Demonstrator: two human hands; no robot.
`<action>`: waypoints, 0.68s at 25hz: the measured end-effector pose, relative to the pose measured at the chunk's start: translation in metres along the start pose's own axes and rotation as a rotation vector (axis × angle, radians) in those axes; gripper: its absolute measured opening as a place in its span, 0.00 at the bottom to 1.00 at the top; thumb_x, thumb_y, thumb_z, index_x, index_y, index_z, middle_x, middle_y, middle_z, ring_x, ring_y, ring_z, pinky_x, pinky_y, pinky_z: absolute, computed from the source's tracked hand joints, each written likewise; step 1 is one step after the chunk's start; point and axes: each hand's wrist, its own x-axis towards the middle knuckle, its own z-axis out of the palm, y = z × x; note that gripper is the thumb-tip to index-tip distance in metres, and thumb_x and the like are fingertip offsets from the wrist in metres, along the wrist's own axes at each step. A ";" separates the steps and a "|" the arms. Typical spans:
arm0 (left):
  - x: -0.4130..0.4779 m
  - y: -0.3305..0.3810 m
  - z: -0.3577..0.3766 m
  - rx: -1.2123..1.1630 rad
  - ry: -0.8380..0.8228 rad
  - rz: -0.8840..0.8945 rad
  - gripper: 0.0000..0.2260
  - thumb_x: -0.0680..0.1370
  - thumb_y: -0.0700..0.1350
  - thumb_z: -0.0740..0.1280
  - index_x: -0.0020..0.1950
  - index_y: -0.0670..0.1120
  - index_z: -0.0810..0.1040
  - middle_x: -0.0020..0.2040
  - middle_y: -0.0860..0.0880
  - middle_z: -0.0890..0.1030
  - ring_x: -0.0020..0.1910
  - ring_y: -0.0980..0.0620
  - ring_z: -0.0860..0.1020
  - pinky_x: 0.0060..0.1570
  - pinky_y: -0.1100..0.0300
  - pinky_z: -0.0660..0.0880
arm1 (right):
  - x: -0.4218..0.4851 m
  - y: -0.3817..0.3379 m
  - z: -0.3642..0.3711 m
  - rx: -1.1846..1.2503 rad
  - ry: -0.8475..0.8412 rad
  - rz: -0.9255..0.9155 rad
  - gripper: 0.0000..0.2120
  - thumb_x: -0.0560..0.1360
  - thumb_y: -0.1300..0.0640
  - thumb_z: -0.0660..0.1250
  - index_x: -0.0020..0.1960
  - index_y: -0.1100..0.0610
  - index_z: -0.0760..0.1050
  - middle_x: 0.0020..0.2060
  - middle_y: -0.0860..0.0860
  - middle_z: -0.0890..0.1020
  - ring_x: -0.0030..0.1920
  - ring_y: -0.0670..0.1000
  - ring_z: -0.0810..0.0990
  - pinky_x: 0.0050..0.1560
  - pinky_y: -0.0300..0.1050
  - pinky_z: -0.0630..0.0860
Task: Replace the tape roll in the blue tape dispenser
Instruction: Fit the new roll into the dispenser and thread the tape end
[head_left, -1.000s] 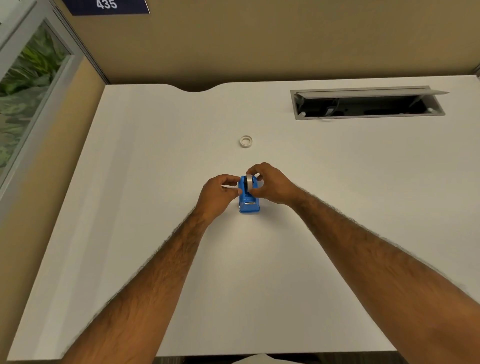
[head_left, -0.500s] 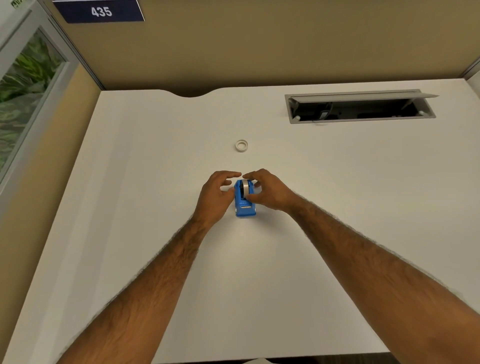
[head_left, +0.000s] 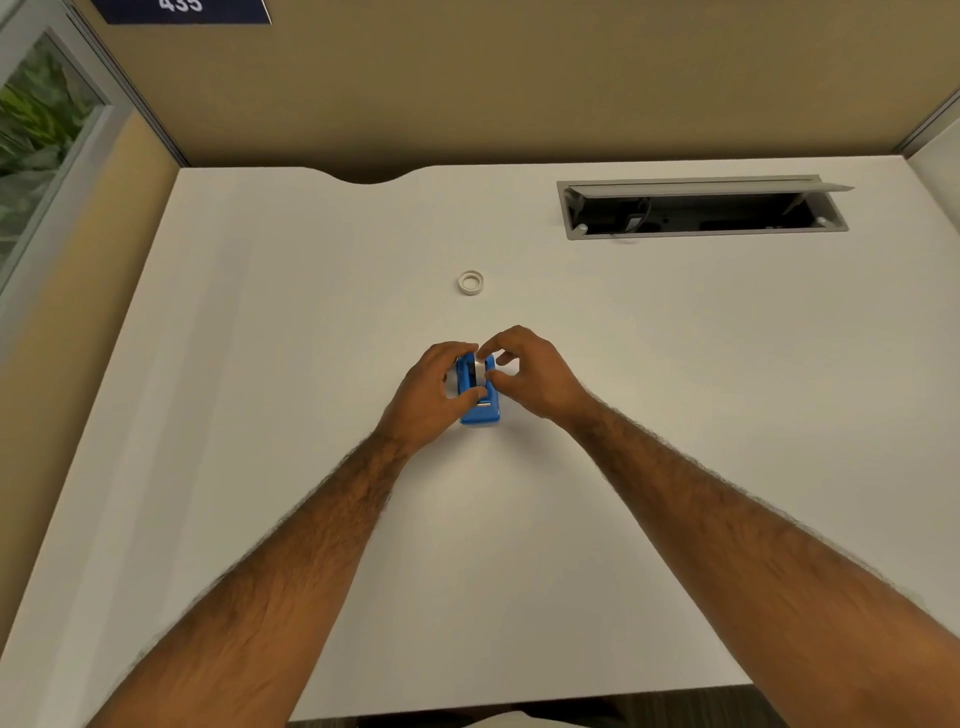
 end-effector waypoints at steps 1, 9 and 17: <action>0.002 -0.001 0.001 0.001 0.007 -0.008 0.26 0.74 0.50 0.75 0.70 0.50 0.72 0.68 0.50 0.76 0.63 0.53 0.76 0.64 0.56 0.73 | 0.000 0.000 0.001 -0.002 -0.002 0.002 0.12 0.74 0.58 0.72 0.58 0.53 0.80 0.58 0.50 0.79 0.50 0.47 0.79 0.49 0.37 0.75; 0.009 -0.003 0.003 -0.059 0.051 -0.020 0.20 0.75 0.48 0.74 0.65 0.49 0.74 0.62 0.51 0.79 0.59 0.52 0.77 0.59 0.59 0.75 | 0.003 -0.003 0.007 0.058 0.048 0.036 0.07 0.76 0.56 0.71 0.54 0.53 0.81 0.55 0.49 0.79 0.48 0.47 0.79 0.44 0.31 0.71; 0.008 -0.001 0.005 -0.051 0.043 0.000 0.20 0.73 0.47 0.76 0.59 0.59 0.70 0.58 0.58 0.75 0.56 0.55 0.76 0.53 0.65 0.70 | 0.021 -0.008 0.011 0.054 0.085 0.111 0.02 0.78 0.56 0.68 0.47 0.54 0.78 0.45 0.46 0.78 0.44 0.46 0.77 0.41 0.33 0.70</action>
